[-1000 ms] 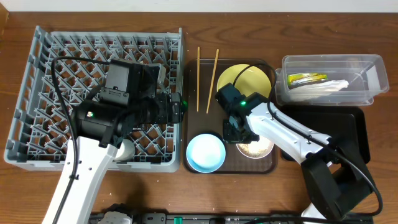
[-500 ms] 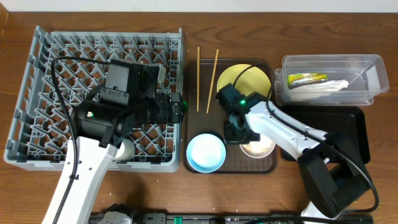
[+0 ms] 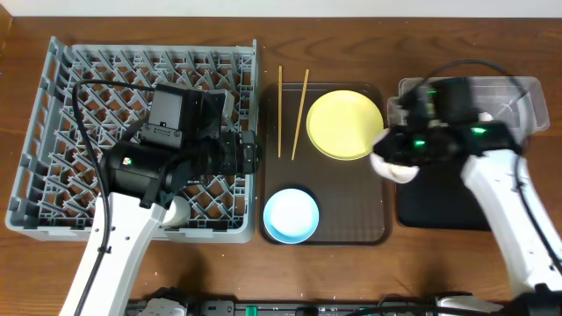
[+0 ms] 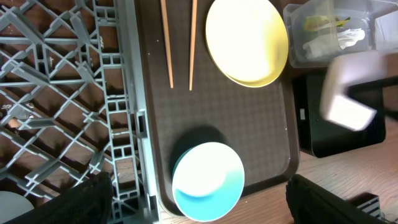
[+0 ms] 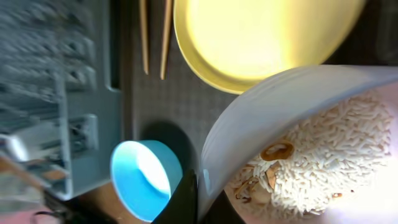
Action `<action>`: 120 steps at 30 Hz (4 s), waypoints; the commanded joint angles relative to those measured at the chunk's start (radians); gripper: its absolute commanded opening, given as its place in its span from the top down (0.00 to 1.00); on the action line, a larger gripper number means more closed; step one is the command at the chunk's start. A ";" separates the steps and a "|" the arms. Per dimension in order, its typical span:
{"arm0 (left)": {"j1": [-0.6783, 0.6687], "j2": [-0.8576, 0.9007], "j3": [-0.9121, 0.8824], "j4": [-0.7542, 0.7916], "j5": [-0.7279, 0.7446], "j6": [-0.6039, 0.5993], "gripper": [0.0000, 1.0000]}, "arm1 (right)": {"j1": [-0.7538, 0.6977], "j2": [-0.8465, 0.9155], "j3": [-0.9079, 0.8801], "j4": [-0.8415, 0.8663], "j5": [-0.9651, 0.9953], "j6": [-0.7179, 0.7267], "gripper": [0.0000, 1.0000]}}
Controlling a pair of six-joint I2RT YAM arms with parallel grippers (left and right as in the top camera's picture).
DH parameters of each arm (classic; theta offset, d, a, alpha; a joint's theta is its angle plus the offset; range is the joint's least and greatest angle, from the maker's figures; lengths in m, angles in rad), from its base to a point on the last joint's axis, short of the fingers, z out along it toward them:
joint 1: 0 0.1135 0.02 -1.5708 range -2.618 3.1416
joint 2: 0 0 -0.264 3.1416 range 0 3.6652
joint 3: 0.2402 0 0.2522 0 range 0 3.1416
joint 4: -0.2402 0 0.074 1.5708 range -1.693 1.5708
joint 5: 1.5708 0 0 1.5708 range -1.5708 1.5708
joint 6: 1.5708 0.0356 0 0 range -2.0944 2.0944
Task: Sort waste into correct bins and load items into the dishwasher
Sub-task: 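Tip the scraps bowl over the black tray to empty the food, then return the emptied white bowl to the brown tray with the right gripper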
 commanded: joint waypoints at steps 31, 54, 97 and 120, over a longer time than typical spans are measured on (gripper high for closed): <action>-0.003 0.005 0.014 -0.002 -0.028 0.002 0.09 | -0.698 -0.006 -0.386 0.256 -0.969 -0.352 0.99; -0.003 0.005 0.014 -0.002 -0.028 0.002 0.09 | -0.692 -0.005 -0.386 0.217 -0.879 -0.322 0.99; -0.003 0.005 0.014 0.002 -0.028 0.002 0.09 | -0.669 -0.106 -0.381 0.239 -0.626 -0.142 0.99; -0.003 0.005 0.014 -0.005 -0.028 0.002 0.09 | -0.480 -0.205 -0.323 0.136 -0.520 -0.169 0.99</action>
